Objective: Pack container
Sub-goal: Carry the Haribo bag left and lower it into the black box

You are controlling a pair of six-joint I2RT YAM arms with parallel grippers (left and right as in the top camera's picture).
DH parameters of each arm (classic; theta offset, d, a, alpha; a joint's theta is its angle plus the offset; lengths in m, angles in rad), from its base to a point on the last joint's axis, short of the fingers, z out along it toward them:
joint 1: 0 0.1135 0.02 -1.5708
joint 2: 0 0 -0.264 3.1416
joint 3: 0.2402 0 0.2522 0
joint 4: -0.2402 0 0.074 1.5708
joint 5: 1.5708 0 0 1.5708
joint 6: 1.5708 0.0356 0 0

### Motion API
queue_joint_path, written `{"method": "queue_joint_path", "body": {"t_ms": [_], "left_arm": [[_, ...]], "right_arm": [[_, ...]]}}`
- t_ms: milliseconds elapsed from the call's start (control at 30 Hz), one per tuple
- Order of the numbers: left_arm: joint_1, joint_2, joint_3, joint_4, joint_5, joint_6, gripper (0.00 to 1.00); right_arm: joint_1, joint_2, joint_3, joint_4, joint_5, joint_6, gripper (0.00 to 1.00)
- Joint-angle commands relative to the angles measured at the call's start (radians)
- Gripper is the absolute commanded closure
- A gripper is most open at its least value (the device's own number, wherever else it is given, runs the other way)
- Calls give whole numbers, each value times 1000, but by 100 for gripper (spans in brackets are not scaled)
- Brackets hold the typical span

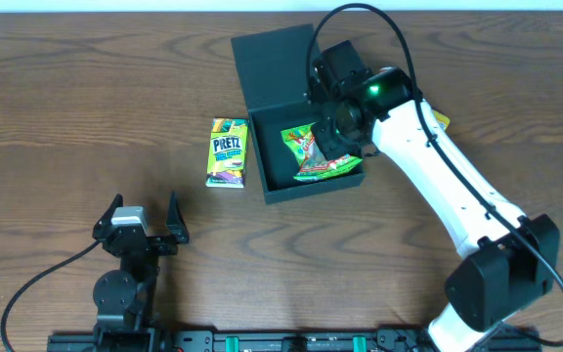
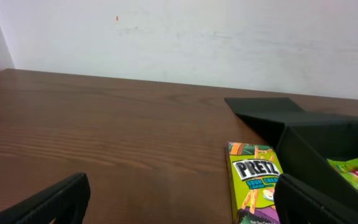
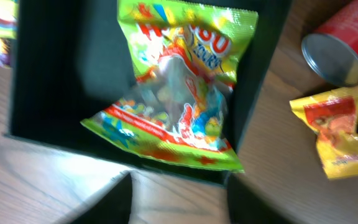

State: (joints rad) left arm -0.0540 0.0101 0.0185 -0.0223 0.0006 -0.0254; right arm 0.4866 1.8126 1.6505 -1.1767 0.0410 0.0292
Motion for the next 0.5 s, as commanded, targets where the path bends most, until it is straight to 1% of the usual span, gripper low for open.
{"method": "queue_joint_path", "body": {"t_ms": [0, 67, 133, 200, 300, 467], "left_arm": [[4, -6, -14, -54, -8, 3, 5], [4, -6, -14, -54, -7, 3, 5], [4, -6, -14, -54, -7, 3, 5], [4, -6, -14, -54, -8, 3, 5], [4, -6, -14, -54, -8, 3, 5], [4, -6, -14, -54, -7, 3, 5]], "right_arm": [[-6, 11, 22, -5, 41, -25, 36], [-11, 26, 22, -5, 41, -64, 31], [-12, 53, 22, -3, 41, -143, 26], [-13, 86, 22, 7, 40, -204, 23], [-17, 134, 22, 36, 37, -253, 21], [-19, 208, 22, 98, 37, -254, 23]]}}
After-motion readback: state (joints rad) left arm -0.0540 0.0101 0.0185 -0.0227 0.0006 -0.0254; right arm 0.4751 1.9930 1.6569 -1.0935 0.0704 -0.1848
